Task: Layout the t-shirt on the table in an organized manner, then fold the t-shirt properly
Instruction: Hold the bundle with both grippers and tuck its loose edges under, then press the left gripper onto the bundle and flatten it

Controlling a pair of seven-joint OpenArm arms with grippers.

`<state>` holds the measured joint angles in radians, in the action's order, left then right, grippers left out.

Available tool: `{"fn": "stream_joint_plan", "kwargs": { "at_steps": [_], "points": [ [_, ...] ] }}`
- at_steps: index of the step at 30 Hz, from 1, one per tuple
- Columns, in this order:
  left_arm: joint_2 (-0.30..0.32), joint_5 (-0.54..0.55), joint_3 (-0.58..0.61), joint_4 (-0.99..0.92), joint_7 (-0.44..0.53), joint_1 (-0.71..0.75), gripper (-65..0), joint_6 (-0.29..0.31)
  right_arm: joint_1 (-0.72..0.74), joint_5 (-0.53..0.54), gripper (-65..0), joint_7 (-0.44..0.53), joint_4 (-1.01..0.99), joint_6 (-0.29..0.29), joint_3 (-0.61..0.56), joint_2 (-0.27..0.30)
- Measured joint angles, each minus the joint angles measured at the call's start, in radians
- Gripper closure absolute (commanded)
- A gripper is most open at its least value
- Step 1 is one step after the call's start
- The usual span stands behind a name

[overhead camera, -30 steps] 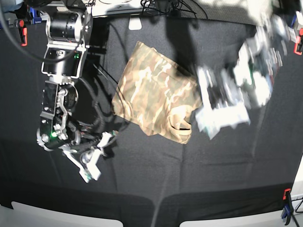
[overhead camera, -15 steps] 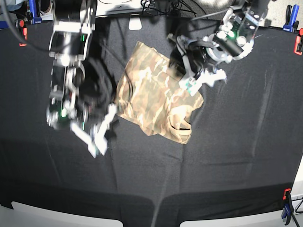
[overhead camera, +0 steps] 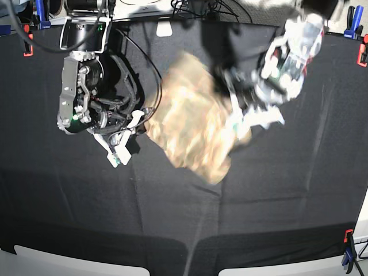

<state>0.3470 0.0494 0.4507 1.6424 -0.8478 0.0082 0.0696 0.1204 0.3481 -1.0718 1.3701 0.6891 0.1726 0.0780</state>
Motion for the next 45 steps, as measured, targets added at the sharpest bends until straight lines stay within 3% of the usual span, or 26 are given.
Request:
{"fn": "stream_joint_plan", "kwargs": {
  "at_steps": [11, 23, 30, 34, 39, 42, 45],
  "points": [
    [0.089, -0.024, -0.012, -0.029, -0.012, -0.165, -33.5, -0.07, -0.015, 0.129, 0.0, -0.064, -0.001, 0.0, -0.001, -0.01],
    [0.099, -0.023, -0.012, -0.037, -0.035, -0.214, -33.5, -0.074, -0.062, 0.154, 0.0, -0.051, 0.0, 0.0, -0.001, -0.105],
    [0.099, 0.095, -0.012, 0.159, -0.076, -0.238, -33.5, -0.08, -0.066, 0.122, 0.0, -0.082, 0.083, 0.0, 0.017, -0.112],
    [0.082, 0.135, -0.012, 0.273, -0.057, -0.227, -33.5, -0.062, -0.036, 0.057, 0.0, -0.081, 0.169, 0.003, 0.074, -0.111],
    [0.019, 0.231, -0.013, 0.252, -0.004, -0.19, -33.5, -0.005, -0.026, 0.048, -19.5, -0.08, 0.225, 0.003, 0.169, -0.074],
    [-0.039, 0.277, -0.012, 0.229, 0.029, -0.158, -33.5, 0.037, -0.026, 0.056, -19.7, -0.082, 0.225, 0.003, 0.248, -0.046],
    [-0.085, 0.291, -0.013, 0.175, 0.04, -0.118, -33.5, 0.037, -0.026, 0.065, -19.7, -0.082, 0.225, 0.003, 0.341, -0.018]
  ]
}}
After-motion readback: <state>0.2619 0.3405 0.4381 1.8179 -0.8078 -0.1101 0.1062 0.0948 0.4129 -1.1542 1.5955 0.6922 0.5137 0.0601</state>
